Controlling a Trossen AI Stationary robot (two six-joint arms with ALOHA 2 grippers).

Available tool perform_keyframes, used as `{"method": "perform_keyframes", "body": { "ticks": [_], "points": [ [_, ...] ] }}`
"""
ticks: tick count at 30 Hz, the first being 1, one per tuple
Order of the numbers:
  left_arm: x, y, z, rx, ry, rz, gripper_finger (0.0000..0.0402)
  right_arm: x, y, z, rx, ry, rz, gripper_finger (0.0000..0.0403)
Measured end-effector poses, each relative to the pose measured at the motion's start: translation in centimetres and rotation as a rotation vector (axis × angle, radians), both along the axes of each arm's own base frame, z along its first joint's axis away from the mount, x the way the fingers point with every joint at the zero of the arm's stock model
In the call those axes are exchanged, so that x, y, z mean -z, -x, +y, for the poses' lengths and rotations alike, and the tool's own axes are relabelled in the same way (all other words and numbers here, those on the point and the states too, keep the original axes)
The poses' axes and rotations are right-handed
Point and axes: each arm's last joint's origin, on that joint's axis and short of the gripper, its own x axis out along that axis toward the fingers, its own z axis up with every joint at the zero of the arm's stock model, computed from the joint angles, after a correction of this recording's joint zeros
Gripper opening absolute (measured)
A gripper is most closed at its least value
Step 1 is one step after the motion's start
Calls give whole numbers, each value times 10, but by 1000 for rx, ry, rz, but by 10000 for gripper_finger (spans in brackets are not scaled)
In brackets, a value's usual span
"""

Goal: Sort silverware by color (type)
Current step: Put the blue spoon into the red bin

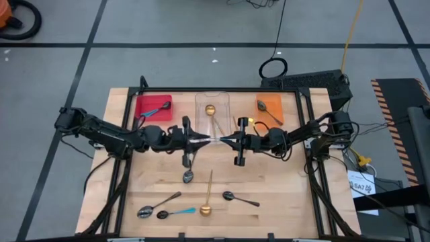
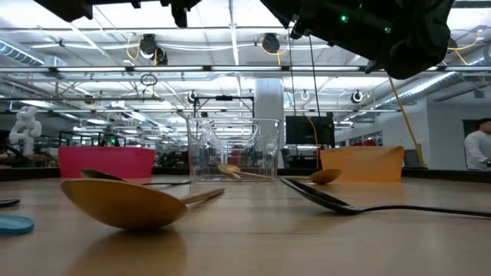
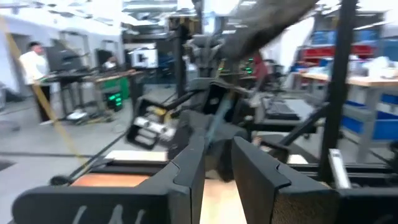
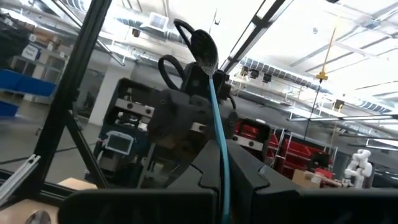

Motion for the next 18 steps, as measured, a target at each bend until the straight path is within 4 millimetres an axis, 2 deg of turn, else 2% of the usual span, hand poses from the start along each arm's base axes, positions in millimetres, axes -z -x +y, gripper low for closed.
{"method": "perform_keyframes", "body": {
  "ticks": [18],
  "points": [
    [-4,1,0,-12,-85,-43,86,0,0,-1,-35,-40,1,1]
  ]
}}
